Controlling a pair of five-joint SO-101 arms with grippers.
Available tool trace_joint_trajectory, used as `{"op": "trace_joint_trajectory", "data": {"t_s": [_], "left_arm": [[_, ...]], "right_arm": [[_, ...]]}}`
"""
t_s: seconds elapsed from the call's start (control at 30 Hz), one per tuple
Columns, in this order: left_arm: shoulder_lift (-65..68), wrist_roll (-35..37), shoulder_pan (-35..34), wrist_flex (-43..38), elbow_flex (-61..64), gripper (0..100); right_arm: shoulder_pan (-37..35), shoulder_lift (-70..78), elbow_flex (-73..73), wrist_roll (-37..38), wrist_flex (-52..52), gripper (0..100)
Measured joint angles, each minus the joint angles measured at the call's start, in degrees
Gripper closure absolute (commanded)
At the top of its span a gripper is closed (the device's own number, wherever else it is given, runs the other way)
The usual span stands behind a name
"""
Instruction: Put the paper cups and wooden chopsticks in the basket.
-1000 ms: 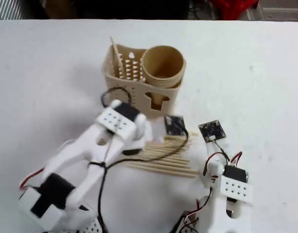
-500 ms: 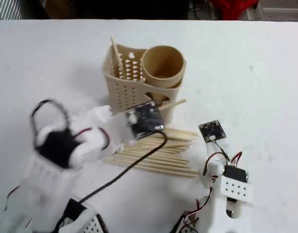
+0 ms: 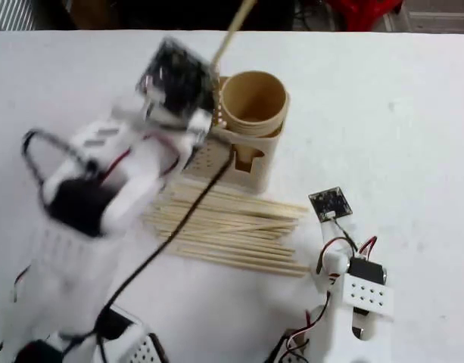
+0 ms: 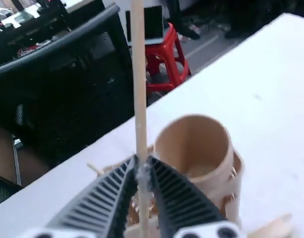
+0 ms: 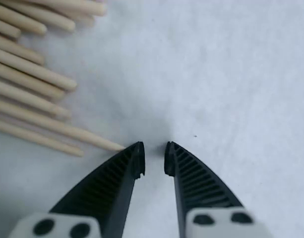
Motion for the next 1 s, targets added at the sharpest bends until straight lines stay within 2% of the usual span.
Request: {"op": "trace_joint_trajectory", "data": {"t_s": [0.13,0.27,0.4,0.83,1.0], "left_arm": [[7.4,4.8,-2.8,-13.7,0.0,98],[12.9,10.0,-6.3,-21.0,0.0,98],[16.7,14.2,-8.8,-23.3,0.1,98],[17.2,14.8,-8.8,-35.7,16.0,97],[17.2,14.8,-8.8,-36.2,16.8,89]], "right_arm": [[0.0,0.0,0.0,0.0,0.0,91.3],[0.0,0.0,0.0,0.0,0.0,91.3],[0.0,0.0,0.0,0.0,0.0,91.3],[0.0,0.0,0.1,0.0,-0.1,91.3],[0.0,0.0,0.1,0.0,-0.1,91.4]]}}
